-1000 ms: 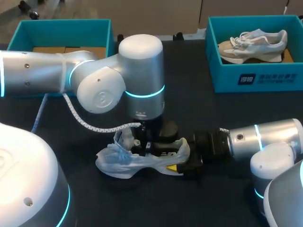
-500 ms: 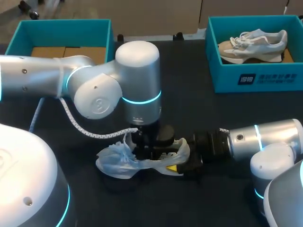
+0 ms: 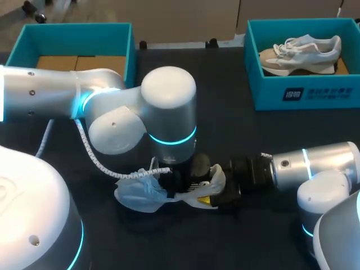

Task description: Take the shoe out of the shoebox, open the shoe tongue, remove and reinsert the insole, then place the shoe into the shoebox

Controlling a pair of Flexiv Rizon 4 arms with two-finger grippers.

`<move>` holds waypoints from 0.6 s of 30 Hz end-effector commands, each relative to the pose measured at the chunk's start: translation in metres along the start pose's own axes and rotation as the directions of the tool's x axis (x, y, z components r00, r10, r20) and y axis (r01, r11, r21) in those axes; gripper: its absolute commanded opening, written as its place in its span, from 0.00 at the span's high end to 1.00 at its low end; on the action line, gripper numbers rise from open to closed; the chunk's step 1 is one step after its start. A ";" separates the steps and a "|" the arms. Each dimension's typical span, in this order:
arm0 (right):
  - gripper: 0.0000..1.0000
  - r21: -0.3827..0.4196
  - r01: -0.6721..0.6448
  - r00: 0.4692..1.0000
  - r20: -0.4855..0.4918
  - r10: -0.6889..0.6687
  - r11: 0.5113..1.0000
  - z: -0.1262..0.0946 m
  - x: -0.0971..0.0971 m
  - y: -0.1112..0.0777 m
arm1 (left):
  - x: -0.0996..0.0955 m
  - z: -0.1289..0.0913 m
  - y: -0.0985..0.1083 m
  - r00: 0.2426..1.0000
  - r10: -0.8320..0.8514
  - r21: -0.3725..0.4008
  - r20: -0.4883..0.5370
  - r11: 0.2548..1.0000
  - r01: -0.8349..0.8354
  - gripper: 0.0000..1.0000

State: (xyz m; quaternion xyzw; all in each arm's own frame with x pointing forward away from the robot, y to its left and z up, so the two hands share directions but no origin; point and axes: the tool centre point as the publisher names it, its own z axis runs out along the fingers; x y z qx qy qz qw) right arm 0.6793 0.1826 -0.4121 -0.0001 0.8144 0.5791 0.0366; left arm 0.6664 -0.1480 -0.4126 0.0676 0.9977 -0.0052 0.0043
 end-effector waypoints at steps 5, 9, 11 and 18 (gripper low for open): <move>1.00 0.003 0.000 1.000 0.000 0.000 1.000 0.000 0.000 0.003 | -0.020 0.022 -0.004 0.998 -0.052 -0.063 0.044 0.996 0.055 0.64; 1.00 0.003 0.000 1.000 0.000 0.000 1.000 0.000 0.000 0.003 | -0.026 0.024 -0.001 0.995 -0.077 -0.077 0.056 0.994 0.081 1.00; 1.00 0.003 0.000 1.000 0.000 0.000 1.000 0.000 0.000 0.003 | -0.028 0.024 0.001 0.995 -0.086 -0.068 0.048 0.994 0.090 1.00; 1.00 0.003 0.000 1.000 0.000 0.000 1.000 0.000 0.000 0.003 | -0.023 0.012 0.007 0.995 -0.095 0.004 0.004 0.995 0.095 1.00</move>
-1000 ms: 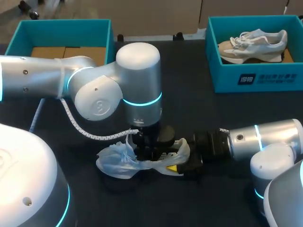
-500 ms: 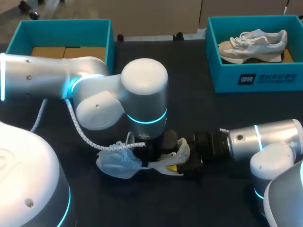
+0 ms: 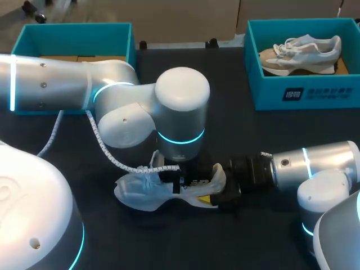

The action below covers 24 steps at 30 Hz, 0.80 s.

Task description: Take the shoe out of the shoebox, open the shoe tongue, remove and reinsert the insole, then place the shoe into the shoebox

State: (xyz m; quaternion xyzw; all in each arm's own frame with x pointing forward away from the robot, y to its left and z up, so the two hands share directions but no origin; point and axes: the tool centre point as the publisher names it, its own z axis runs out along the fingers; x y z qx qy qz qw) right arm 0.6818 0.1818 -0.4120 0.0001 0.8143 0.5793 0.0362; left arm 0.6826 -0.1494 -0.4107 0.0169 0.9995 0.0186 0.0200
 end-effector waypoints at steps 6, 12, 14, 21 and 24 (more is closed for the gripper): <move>1.00 0.003 0.001 1.000 0.001 -0.001 1.000 0.000 0.003 0.003 | 0.001 0.000 0.008 0.995 0.033 0.154 -0.094 0.988 -0.018 1.00; 1.00 0.003 0.001 1.000 0.001 -0.001 1.000 0.000 0.003 0.003 | 0.006 -0.020 0.006 0.986 0.073 0.254 -0.152 0.967 -0.032 1.00; 1.00 0.003 0.001 1.000 0.001 -0.001 1.000 0.000 0.003 0.003 | 0.008 -0.027 0.004 0.983 0.086 0.284 -0.165 0.958 -0.037 1.00; 1.00 0.003 0.001 1.000 0.001 -0.001 1.000 0.000 0.003 0.003 | 0.008 -0.048 0.003 0.982 0.091 0.367 -0.167 0.930 -0.023 1.00; 1.00 0.003 0.001 1.000 0.001 -0.001 1.000 0.000 0.003 0.003 | 0.006 -0.053 0.005 0.982 0.085 0.399 -0.171 0.917 -0.009 1.00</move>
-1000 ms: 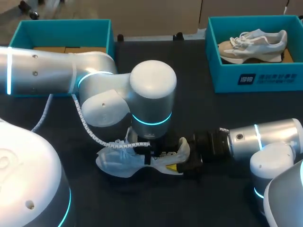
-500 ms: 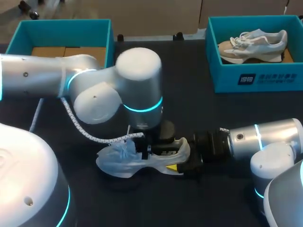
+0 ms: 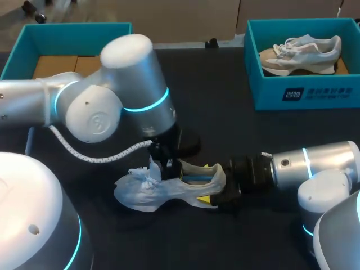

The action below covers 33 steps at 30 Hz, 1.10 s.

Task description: Take the shoe out of the shoebox, open the shoe tongue, remove and reinsert the insole, then place the shoe into the shoebox

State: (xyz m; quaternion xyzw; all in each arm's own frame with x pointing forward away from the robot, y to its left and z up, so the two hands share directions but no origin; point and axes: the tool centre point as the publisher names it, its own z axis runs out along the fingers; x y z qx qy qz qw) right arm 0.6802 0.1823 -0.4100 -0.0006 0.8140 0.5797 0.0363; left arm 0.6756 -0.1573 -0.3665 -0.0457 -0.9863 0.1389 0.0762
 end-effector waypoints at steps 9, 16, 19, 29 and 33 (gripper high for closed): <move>1.00 0.004 0.000 1.000 0.001 0.000 1.000 0.001 0.001 0.001 | 0.003 -0.026 0.011 0.996 -0.055 0.154 0.065 0.987 0.045 1.00; 1.00 0.004 0.000 1.000 0.001 0.000 1.000 0.001 0.001 0.001 | -0.001 -0.035 0.017 0.990 -0.105 0.202 0.095 0.976 0.085 1.00; 1.00 0.004 0.000 1.000 0.001 0.000 1.000 0.001 0.001 0.001 | 0.000 -0.039 0.016 0.988 -0.109 0.215 0.105 0.973 0.085 1.00; 1.00 0.004 0.000 1.000 0.001 0.000 1.000 0.001 0.001 0.001 | 0.002 -0.046 -0.011 0.984 -0.058 0.185 0.169 0.982 0.027 0.47; 1.00 0.004 0.000 1.000 0.001 0.000 1.000 0.001 0.001 0.001 | 0.005 -0.053 -0.023 0.979 -0.032 0.186 0.201 0.983 -0.006 0.43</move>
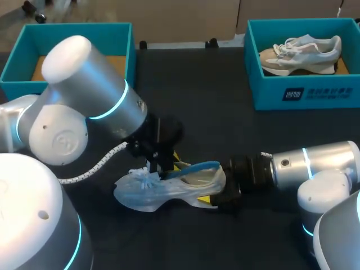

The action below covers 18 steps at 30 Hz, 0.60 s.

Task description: Take the shoe out of the shoebox, open the shoe tongue, remove and reinsert the insole, then place the shoe into the shoebox

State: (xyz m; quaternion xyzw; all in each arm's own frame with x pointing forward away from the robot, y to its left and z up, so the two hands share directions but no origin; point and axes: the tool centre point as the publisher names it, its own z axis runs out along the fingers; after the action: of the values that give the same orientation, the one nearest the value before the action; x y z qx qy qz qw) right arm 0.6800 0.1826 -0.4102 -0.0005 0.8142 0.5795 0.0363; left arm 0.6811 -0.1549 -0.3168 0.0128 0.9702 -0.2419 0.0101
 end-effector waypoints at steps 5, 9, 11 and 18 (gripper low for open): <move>1.00 0.004 0.000 1.000 0.001 0.000 1.000 0.000 0.001 0.001 | 0.008 -0.012 -0.023 0.997 0.069 -0.009 0.034 0.998 -0.068 0.49; 1.00 0.004 0.000 1.000 0.001 0.000 1.000 0.000 0.001 0.001 | 0.011 -0.015 -0.030 0.994 0.101 -0.016 0.044 0.995 -0.100 0.56; 1.00 0.004 0.000 1.000 0.001 0.000 1.000 0.000 0.001 0.001 | 0.012 -0.014 -0.034 0.993 0.110 -0.023 0.051 0.994 -0.109 0.60; 1.00 0.004 0.000 1.000 0.001 0.000 1.000 0.000 0.001 0.001 | 0.012 -0.001 -0.038 0.992 0.120 -0.054 0.040 0.992 -0.118 0.75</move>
State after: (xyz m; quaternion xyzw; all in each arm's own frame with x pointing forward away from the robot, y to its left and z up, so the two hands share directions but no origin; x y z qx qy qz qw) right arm 0.6800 0.1826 -0.4102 -0.0005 0.8142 0.5795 0.0364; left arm 0.6640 -0.1766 -0.2920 0.0652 0.9713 -0.2234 0.0487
